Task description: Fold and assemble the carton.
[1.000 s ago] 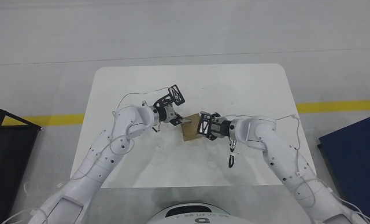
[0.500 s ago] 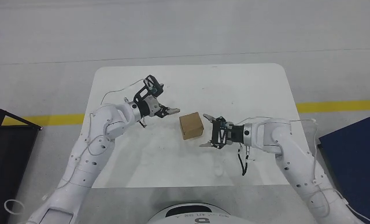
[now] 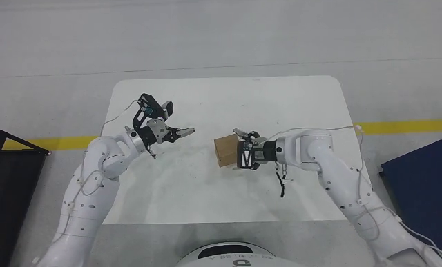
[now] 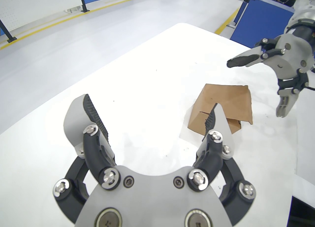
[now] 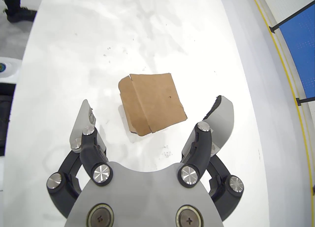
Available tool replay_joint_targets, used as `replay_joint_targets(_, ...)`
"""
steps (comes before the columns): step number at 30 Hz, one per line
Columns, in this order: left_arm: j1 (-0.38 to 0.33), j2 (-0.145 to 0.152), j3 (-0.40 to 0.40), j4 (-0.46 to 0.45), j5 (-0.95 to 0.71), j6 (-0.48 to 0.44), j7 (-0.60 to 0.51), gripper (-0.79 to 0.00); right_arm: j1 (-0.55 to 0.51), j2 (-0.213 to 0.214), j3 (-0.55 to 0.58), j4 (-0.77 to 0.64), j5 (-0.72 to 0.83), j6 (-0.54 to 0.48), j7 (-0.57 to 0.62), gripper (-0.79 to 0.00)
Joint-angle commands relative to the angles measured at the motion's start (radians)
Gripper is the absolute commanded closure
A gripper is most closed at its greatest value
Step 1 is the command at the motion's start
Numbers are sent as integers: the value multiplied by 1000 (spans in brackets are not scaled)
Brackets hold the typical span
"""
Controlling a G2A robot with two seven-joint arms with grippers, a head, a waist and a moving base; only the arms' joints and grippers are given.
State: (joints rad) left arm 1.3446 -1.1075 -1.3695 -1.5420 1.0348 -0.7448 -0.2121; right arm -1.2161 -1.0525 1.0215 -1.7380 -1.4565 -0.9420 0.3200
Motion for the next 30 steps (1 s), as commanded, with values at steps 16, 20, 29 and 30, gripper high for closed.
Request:
replay_joint_targets(16, 0, 0, 0, 0, 0, 0, 0, -785, 93, -26, -93, 49, 18, 59, 75, 0)
replay_joint_targets(20, 0, 0, 0, 0, 0, 0, 0, -785, 87, -25, -86, 43, 16, 75, 59, 0)
replay_joint_targets(29, 0, 0, 0, 0, 0, 0, 0, -785, 21, -17, -62, -25, -32, 187, 29, -416)
replay_joint_targets(30, 0, 0, 0, 0, 0, 0, 0, -785, 9, -17, -62, -39, -39, 207, 25, -465)
